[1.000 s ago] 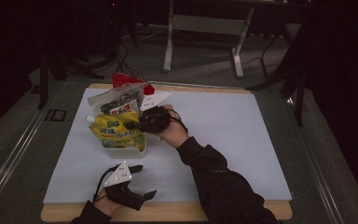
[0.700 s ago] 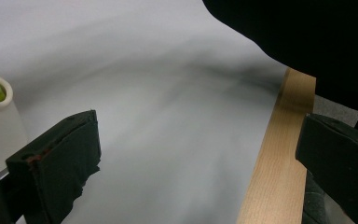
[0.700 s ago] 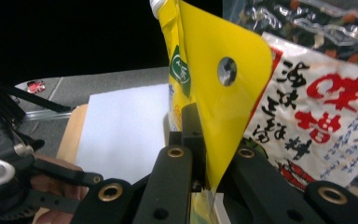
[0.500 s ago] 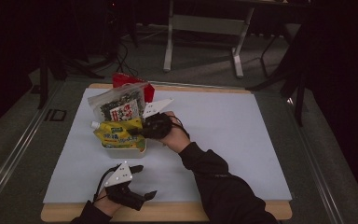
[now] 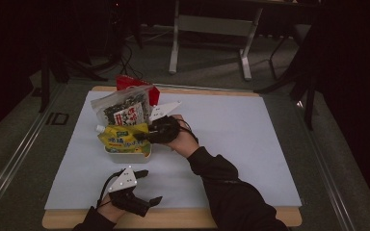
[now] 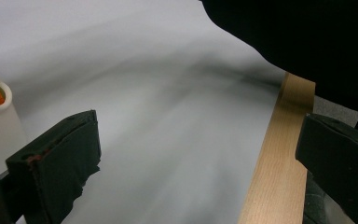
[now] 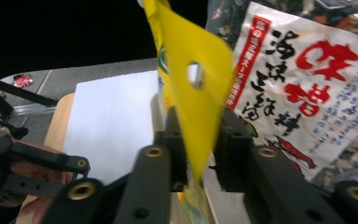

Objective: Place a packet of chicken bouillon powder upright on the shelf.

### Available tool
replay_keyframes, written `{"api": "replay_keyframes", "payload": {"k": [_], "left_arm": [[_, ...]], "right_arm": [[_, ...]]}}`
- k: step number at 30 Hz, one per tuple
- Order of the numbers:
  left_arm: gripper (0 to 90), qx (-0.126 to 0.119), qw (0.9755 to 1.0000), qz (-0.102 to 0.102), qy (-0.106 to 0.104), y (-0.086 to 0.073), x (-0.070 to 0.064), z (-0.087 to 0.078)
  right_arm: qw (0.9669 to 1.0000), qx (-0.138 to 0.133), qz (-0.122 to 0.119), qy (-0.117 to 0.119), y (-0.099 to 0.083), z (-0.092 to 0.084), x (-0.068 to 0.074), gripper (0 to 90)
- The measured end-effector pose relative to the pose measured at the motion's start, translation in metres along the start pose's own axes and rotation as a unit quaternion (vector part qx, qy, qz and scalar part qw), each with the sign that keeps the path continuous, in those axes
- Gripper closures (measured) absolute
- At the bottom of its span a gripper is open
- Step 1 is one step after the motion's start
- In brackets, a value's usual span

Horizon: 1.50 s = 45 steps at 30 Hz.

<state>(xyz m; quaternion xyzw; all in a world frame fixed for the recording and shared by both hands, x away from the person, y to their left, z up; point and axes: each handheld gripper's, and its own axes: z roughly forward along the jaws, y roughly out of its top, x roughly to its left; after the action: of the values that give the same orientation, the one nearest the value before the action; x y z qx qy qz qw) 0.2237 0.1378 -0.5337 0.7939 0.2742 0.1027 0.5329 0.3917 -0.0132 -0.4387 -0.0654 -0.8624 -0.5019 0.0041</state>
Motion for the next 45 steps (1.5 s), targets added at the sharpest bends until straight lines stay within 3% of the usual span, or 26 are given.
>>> {"api": "replay_keyframes", "payload": {"k": [1, 12, 18, 32, 39, 45], "left_arm": [[1.0, 0.0, 1.0, 0.0, 0.0, 0.0, 0.0, 0.0], [1.0, 0.003, 1.0, 0.002, -0.001, 0.0, -0.001, 0.002], [1.0, 0.004, 1.0, 0.005, -0.002, 0.001, -0.002, 0.003], [1.0, 0.005, 1.0, 0.003, -0.001, 0.0, -0.002, 0.004], [1.0, 0.006, 1.0, 0.004, -0.001, 0.0, -0.003, 0.005], [1.0, 0.006, 1.0, 0.003, -0.001, 0.001, -0.002, 0.004]], "right_arm": [[1.0, 0.001, 0.003, -0.005, -0.002, -0.003, -0.001, 68.1], [0.9987, 0.02, 0.009, -0.046, -0.014, -0.019, -0.003, 37.5], [0.9983, 0.024, 0.018, -0.05, -0.026, -0.033, -0.005, 23.8], [0.9957, 0.011, 0.054, -0.074, -0.063, -0.071, -0.006, 16.5], [0.9936, 0.021, 0.073, -0.083, -0.094, -0.087, -0.002, 16.0], [0.9915, 0.014, 0.087, -0.096, -0.119, -0.103, 0.001, 15.9]]}}
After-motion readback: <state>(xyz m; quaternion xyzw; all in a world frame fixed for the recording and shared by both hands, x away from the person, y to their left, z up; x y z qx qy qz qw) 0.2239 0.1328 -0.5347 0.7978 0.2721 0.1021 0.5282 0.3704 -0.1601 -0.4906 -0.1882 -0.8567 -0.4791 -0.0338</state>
